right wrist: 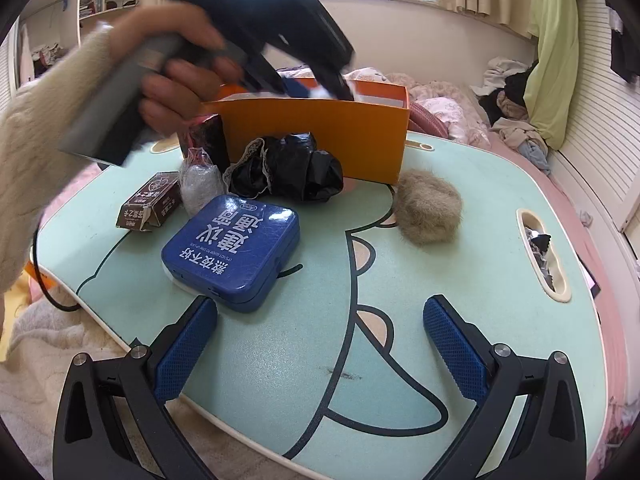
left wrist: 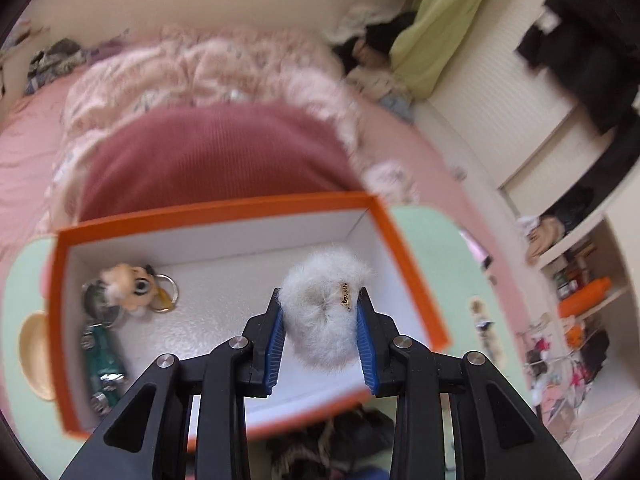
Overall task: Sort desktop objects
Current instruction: 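Grasp the white fluffy pompom in the box with the left gripper, place it on table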
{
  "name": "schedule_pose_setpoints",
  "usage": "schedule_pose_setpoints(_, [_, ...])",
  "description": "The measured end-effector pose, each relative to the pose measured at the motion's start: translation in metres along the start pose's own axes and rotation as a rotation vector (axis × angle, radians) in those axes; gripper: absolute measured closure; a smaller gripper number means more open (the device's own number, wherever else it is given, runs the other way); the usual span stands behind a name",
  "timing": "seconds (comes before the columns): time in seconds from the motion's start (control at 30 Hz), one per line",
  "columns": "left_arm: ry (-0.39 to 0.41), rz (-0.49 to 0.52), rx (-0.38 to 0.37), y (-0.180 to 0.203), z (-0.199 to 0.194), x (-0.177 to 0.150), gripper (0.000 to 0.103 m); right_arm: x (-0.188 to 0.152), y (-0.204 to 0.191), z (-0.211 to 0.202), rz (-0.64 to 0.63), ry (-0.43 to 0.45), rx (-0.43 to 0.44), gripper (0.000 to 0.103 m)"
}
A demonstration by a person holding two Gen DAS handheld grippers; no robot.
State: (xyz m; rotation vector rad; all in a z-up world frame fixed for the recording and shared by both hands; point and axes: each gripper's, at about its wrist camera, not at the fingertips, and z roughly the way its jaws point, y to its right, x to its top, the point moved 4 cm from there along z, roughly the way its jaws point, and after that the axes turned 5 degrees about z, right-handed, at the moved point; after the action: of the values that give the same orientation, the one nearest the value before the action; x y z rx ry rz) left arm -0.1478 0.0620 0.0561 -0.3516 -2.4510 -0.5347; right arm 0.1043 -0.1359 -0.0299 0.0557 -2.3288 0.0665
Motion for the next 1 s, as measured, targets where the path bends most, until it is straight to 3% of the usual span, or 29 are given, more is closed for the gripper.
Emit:
schedule_pose_setpoints(0.1, [0.082, 0.021, -0.047, 0.003, -0.049, -0.014, 0.072, 0.000, 0.000, 0.000, 0.001, 0.000, 0.000, 0.001])
schedule_pose_setpoints(0.2, [0.110, 0.003, -0.058, -0.004, -0.076, -0.041, 0.072, 0.000, 0.000, 0.000, 0.000, 0.000, 0.000, 0.001])
schedule_pose_setpoints(0.33, [0.121, -0.074, 0.044, -0.023, -0.066, -0.081, 0.072, -0.001, 0.001, 0.001, 0.000, 0.001, 0.000, 0.001])
schedule_pose_setpoints(0.47, [0.114, -0.114, -0.047, -0.019, -0.052, -0.100, 0.072, -0.001, 0.000, -0.001, 0.000, 0.001, 0.000, 0.001])
schedule_pose_setpoints(0.53, [0.127, -0.090, -0.030, -0.013, -0.051, -0.102, 0.071, -0.001, -0.001, -0.002, 0.000, 0.001, 0.000, 0.001])
schedule_pose_setpoints(0.6, [0.140, -0.077, 0.024, -0.012, -0.052, -0.101, 0.054, -0.001, 0.000, -0.001, 0.000, 0.001, 0.000, 0.001])
schedule_pose_setpoints(0.63, [0.160, -0.082, 0.050, -0.013, -0.054, -0.102, 0.038, -0.001, 0.000, -0.001, 0.000, 0.001, 0.000, 0.001])
schedule_pose_setpoints(0.77, [0.265, -0.084, 0.074, -0.017, -0.080, -0.114, 0.031, -0.001, 0.000, -0.001, 0.000, 0.001, 0.000, 0.001])
schedule_pose_setpoints(0.8, [0.266, -0.068, 0.077, -0.017, -0.085, -0.118, 0.030, -0.001, 0.000, -0.001, 0.000, 0.001, -0.001, 0.001])
schedule_pose_setpoints(0.87, [0.252, -0.032, 0.128, -0.019, -0.093, -0.133, 0.017, -0.001, 0.000, -0.001, 0.001, 0.001, -0.001, 0.001])
schedule_pose_setpoints(1.0, [0.214, 0.007, 0.233, -0.034, -0.097, -0.174, 0.014, -0.001, 0.000, -0.002, 0.000, 0.001, -0.001, 0.001])
